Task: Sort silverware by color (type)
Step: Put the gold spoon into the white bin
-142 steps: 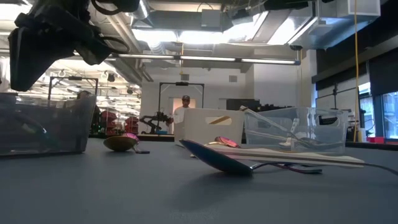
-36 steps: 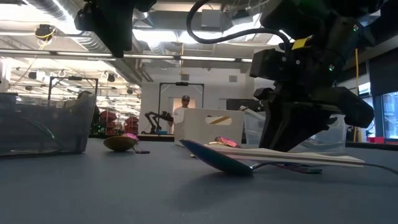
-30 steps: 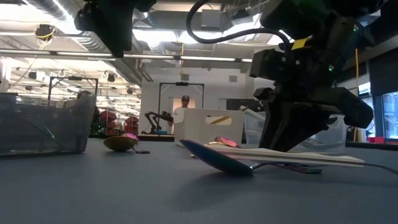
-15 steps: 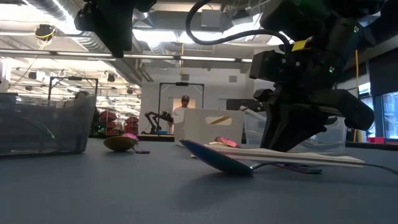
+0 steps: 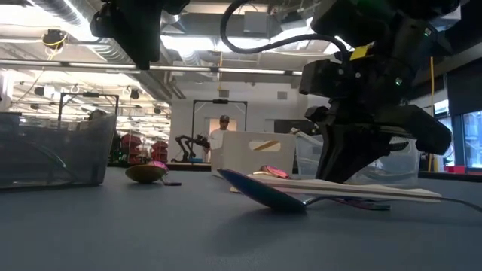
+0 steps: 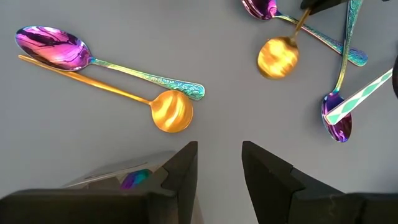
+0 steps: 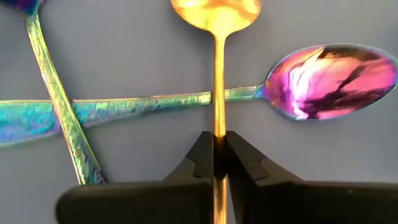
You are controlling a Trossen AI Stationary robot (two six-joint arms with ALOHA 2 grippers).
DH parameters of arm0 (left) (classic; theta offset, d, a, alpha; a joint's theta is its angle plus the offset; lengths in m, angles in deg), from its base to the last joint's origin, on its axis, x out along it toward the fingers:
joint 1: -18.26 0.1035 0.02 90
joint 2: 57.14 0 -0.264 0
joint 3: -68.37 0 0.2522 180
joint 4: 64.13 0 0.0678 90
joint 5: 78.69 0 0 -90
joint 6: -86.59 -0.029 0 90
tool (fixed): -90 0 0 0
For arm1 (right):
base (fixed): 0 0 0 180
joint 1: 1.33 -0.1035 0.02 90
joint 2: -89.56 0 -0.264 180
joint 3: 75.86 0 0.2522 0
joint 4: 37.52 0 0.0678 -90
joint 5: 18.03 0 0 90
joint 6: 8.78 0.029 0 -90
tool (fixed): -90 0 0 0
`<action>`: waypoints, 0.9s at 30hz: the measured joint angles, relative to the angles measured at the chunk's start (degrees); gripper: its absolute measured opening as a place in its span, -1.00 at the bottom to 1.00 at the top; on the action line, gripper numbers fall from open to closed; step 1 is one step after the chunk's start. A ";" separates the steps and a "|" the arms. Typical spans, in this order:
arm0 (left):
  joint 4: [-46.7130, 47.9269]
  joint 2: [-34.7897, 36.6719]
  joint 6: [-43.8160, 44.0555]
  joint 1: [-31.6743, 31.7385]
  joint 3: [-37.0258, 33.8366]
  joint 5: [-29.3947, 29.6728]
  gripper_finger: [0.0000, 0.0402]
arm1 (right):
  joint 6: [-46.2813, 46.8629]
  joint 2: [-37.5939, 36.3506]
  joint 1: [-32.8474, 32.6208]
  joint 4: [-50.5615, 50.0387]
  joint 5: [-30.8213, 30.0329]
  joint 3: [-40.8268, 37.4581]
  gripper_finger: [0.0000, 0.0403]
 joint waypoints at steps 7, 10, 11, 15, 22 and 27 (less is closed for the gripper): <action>0.00 0.00 0.00 0.00 0.00 0.00 -0.40 | -0.03 -1.92 0.10 -5.87 -0.77 6.13 -0.95; 0.00 0.00 0.00 -0.02 0.00 0.00 -0.40 | 0.06 -1.83 0.08 -12.15 -1.13 10.15 -0.98; 0.00 0.00 0.00 -0.02 0.00 0.01 -0.40 | 0.06 -1.85 0.08 -13.17 -1.35 11.49 -0.98; 0.00 0.00 0.00 -0.02 0.00 0.00 -0.40 | 0.07 -1.89 0.04 -20.75 -3.69 16.94 -0.97; 0.00 0.00 0.00 -0.68 0.00 0.77 -0.40 | -1.37 -1.96 2.35 -30.68 -8.18 24.38 -0.98; 0.00 0.00 0.05 -2.09 0.00 4.21 -0.40 | -2.97 -2.03 7.60 -33.45 -8.17 25.63 -0.99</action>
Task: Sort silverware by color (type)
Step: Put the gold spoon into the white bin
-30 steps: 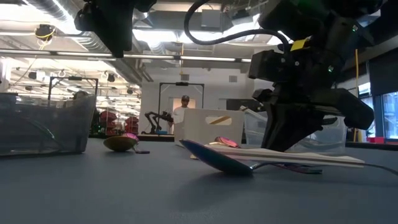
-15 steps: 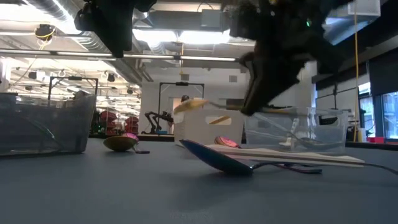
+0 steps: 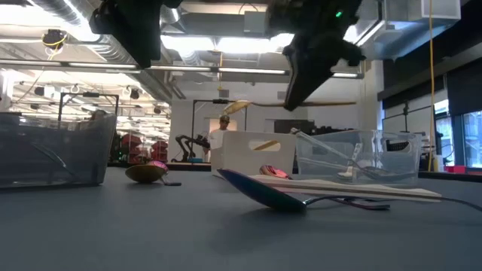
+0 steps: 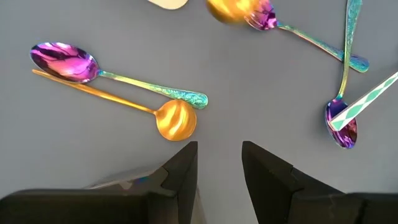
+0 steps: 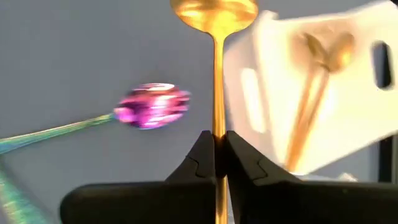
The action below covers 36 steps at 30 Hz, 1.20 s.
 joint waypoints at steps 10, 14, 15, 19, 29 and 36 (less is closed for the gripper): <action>0.00 0.00 0.08 -1.86 0.00 0.96 -0.40 | 1.09 0.00 14.44 3.59 10.92 0.11 -0.98; -0.02 0.00 0.10 -1.82 0.00 1.78 -0.40 | 1.76 0.04 19.03 5.73 18.26 0.11 -0.98; -0.04 0.00 0.10 -1.81 0.00 1.80 -0.40 | 1.78 0.07 20.01 5.95 19.50 0.11 -0.98; -0.20 0.00 0.10 -1.77 0.00 1.80 -0.40 | 1.99 0.09 23.16 8.03 22.29 0.11 -0.98; -0.56 0.00 0.09 -1.77 0.00 1.81 -0.40 | 13.82 0.10 27.08 11.80 23.12 0.11 -0.98; -1.46 0.00 0.08 -1.77 0.00 1.80 -0.40 | 15.29 0.13 26.90 9.09 19.34 0.11 -0.98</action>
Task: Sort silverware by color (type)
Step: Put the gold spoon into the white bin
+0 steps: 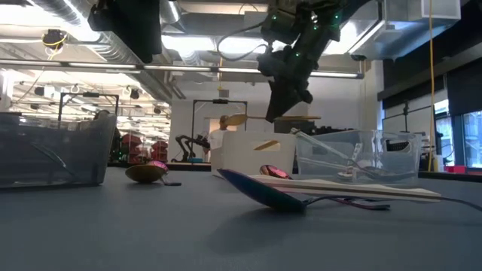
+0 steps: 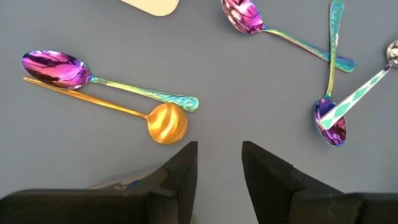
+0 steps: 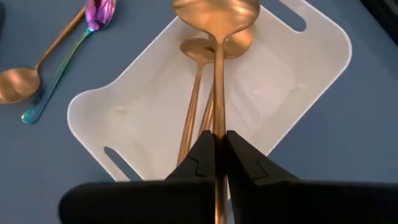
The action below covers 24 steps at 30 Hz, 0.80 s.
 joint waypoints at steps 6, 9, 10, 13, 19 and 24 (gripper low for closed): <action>-0.16 0.00 -0.02 -0.02 0.00 0.00 -0.40 | 0.19 2.36 -0.01 -0.39 0.19 0.02 -0.98; -0.32 0.00 -0.02 0.00 -0.02 0.00 -0.40 | 0.18 4.22 0.00 -0.03 1.26 0.02 -0.98; -0.39 0.00 -0.04 0.00 -0.02 0.00 -0.40 | 0.15 4.61 0.00 0.39 1.33 0.02 -0.98; -0.48 0.00 -0.05 -0.01 -0.02 -0.02 -0.40 | 0.12 5.22 0.00 0.73 0.26 0.02 -0.98; -0.58 0.00 -0.07 -0.02 -0.02 0.00 -0.40 | 0.13 5.27 0.00 0.85 -0.29 0.02 -0.98; -0.66 0.00 -0.09 -0.02 -0.02 -0.02 -0.40 | 0.12 5.27 0.00 1.16 -0.29 0.02 -0.94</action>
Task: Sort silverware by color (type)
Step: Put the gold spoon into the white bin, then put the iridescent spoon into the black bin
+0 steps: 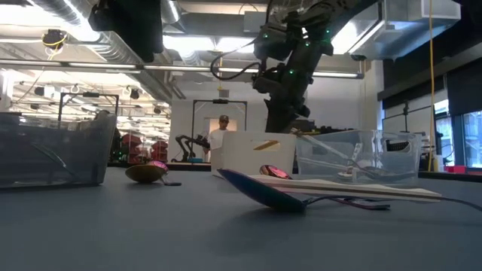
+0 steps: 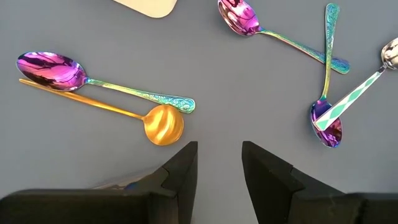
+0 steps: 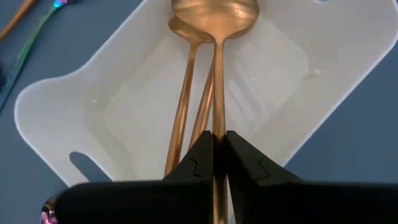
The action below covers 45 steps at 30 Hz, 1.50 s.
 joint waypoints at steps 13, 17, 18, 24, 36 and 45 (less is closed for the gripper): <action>0.00 0.00 -0.02 0.00 0.00 0.00 -0.40 | -0.18 0.00 0.00 3.62 -0.02 0.00 -0.39; 0.00 0.00 -0.02 0.00 0.00 0.02 -0.40 | -0.18 0.00 0.00 3.67 -0.02 0.00 -0.28; 0.00 0.00 -0.02 0.00 0.00 0.00 -0.40 | -0.18 0.00 0.00 3.65 -0.02 0.00 -0.26; 0.00 0.00 -0.02 0.00 0.00 0.00 -0.40 | -0.21 0.00 0.00 3.64 -0.02 0.00 -0.21; 0.01 0.00 -0.02 0.00 0.00 0.00 -0.40 | -0.22 -0.02 0.00 3.61 0.00 -0.02 -0.21; 0.00 0.00 -0.02 0.00 0.00 0.00 -0.40 | -0.23 -0.02 0.00 3.50 0.00 -0.02 -0.21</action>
